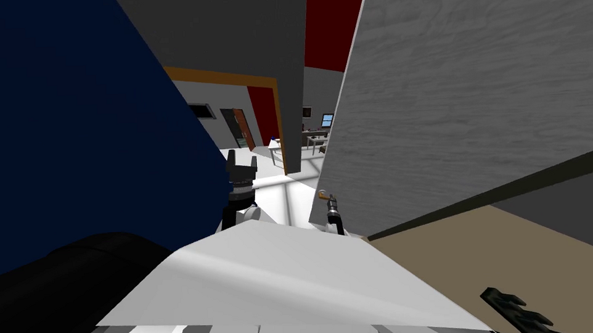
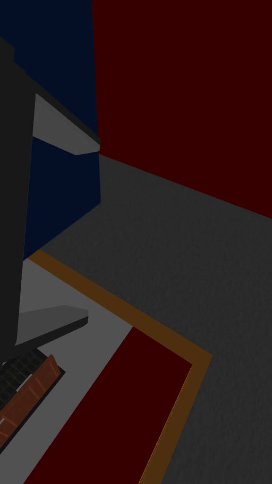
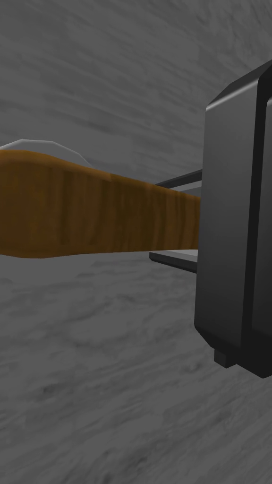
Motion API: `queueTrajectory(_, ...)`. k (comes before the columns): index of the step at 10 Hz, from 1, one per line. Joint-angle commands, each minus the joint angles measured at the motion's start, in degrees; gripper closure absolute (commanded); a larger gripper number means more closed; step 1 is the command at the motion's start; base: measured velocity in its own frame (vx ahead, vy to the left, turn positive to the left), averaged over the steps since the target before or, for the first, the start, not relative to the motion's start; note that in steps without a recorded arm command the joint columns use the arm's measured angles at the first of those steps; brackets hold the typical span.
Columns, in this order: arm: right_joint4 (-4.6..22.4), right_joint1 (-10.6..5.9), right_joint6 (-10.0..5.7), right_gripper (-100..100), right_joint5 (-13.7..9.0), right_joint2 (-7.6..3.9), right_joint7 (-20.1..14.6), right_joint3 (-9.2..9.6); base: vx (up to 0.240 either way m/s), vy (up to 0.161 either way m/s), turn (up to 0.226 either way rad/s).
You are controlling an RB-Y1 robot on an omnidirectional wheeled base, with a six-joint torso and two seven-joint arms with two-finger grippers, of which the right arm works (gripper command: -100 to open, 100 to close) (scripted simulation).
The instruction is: Push the door open
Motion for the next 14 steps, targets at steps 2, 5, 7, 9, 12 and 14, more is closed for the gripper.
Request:
queueTrajectory(2, 0.2, -0.47, -0.25, 100, -0.5, 0.77, 0.2, -0.93, 0.168, 0.085, -0.055)
queueTrajectory(5, 0.7, -0.35, -0.60, 100, -1.3, -0.55, 0.4, -2.50, 0.117, 0.042, -0.050)
queueTrajectory(7, 0.8, -0.33, -0.64, 100, -1.8, -0.95, 0.7, -3.17, 0.140, 0.036, -0.025)
queueTrajectory(9, 0.8, -0.30, -0.70, 100, -2.3, -1.36, 1.0, -4.00, 0.206, 0.039, -0.038)
queueTrajectory(12, 0.9, -0.24, -0.82, 100, -3.5, -2.01, 1.6, -5.79, 0.204, 0.046, -0.046)
queueTrajectory(14, 1.0, -0.20, -0.89, 100, -4.2, -2.31, 2.1, -6.93, 0.210, 0.055, -0.049)
